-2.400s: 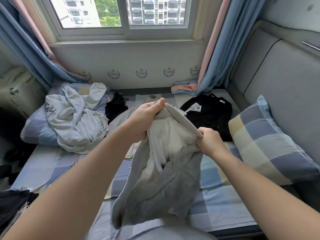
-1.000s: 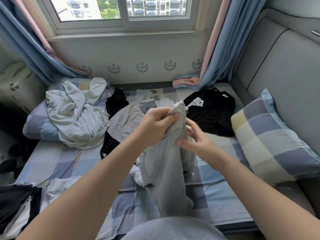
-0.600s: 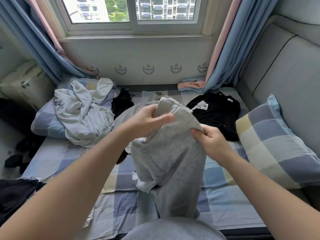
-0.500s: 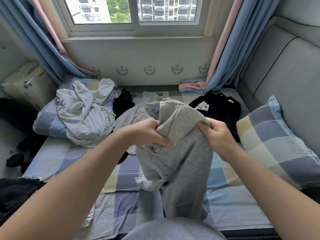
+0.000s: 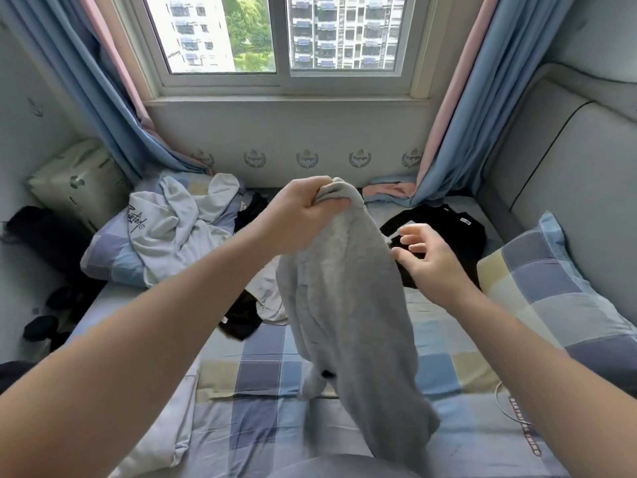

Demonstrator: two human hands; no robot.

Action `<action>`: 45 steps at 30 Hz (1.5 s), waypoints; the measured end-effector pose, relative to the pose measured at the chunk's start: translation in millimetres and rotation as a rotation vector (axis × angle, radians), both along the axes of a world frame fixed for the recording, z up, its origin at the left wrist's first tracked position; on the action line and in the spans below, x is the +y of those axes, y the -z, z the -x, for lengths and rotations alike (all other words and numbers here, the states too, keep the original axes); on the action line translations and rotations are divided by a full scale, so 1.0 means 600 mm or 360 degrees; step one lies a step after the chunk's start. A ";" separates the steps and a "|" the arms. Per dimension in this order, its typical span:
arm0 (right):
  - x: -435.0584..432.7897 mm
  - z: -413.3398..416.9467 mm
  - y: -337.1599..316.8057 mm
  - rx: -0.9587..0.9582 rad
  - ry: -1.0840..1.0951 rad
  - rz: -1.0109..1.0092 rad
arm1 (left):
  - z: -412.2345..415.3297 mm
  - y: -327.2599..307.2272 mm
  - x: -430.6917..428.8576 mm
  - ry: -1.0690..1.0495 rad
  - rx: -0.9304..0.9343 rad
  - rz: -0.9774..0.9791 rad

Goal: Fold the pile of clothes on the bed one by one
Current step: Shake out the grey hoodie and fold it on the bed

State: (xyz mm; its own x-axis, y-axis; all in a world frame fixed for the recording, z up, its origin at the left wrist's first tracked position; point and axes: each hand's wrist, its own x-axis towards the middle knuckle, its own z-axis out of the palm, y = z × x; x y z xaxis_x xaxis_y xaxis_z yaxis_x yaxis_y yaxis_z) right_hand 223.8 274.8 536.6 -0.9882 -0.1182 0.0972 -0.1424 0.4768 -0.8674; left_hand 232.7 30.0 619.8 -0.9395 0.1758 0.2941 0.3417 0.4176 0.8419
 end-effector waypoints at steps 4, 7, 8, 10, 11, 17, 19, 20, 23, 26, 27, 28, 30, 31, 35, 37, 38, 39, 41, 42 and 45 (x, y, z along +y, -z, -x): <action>-0.063 -0.026 -0.035 -0.0017 -0.0407 0.0231 | 0.015 -0.073 -0.006 0.0027 0.0143 0.0103; -0.122 -0.023 -0.047 -0.0232 -0.0535 0.0270 | 0.025 -0.135 -0.021 0.0024 0.0210 0.0044; -0.140 -0.018 -0.046 -0.0298 -0.0526 0.0273 | 0.028 -0.155 -0.026 0.0017 0.0234 0.0023; -0.170 -0.009 -0.049 -0.0301 -0.0490 0.0198 | 0.031 -0.195 -0.034 -0.0054 0.0284 0.0072; -0.180 -0.005 -0.056 -0.0269 -0.0464 0.0135 | 0.031 -0.214 -0.042 -0.0104 0.0325 0.0143; -0.190 0.031 -0.111 -0.0054 -0.0441 0.0068 | 0.038 -0.256 -0.146 -0.0524 0.0486 0.0752; -0.193 0.038 -0.133 -0.0039 -0.0421 0.0181 | 0.032 -0.247 -0.181 -0.0507 0.0331 0.0710; -0.197 0.042 -0.141 -0.0069 -0.0417 0.0284 | 0.028 -0.244 -0.195 -0.0494 0.0218 0.0675; -0.222 0.051 -0.176 -0.0158 -0.0423 0.0513 | 0.015 -0.231 -0.233 -0.0577 -0.0038 0.0801; -0.262 0.060 -0.217 -0.0136 -0.0482 0.0560 | 0.003 -0.215 -0.255 -0.0618 -0.0045 0.1024; -0.277 0.061 -0.231 -0.0098 -0.0511 0.0537 | -0.003 -0.209 -0.258 -0.0568 -0.0022 0.1133; -0.292 0.065 -0.242 -0.0058 -0.0534 0.0519 | -0.006 -0.202 -0.259 -0.0469 -0.0023 0.1233; -0.316 0.071 -0.263 -0.0006 -0.0568 0.0507 | -0.010 -0.184 -0.257 -0.0187 -0.0124 0.1193; -0.325 0.075 -0.274 0.0026 -0.0577 0.0503 | -0.009 -0.172 -0.256 -0.0086 -0.0138 0.1049; -0.341 0.090 -0.307 0.0099 -0.0557 0.0506 | 0.011 -0.148 -0.267 -0.0266 -0.0008 0.0322; -0.345 0.094 -0.311 0.0083 -0.0546 0.0512 | 0.013 -0.154 -0.277 -0.0264 -0.0010 0.0015; -0.350 0.094 -0.311 0.0079 -0.0550 0.0503 | 0.012 -0.156 -0.281 -0.0199 -0.0027 -0.0070; -0.356 0.093 -0.311 0.0085 -0.0565 0.0496 | 0.012 -0.154 -0.284 -0.0103 -0.0059 -0.0117; -0.371 0.087 -0.309 0.0096 -0.0618 0.0482 | 0.009 -0.145 -0.290 0.0008 -0.0134 0.0023; -0.379 0.084 -0.308 0.0099 -0.0647 0.0471 | 0.009 -0.139 -0.294 -0.0001 -0.0108 0.0153; -0.389 0.078 -0.297 0.0126 -0.0597 0.0469 | 0.011 -0.131 -0.314 -0.0013 0.0054 0.0279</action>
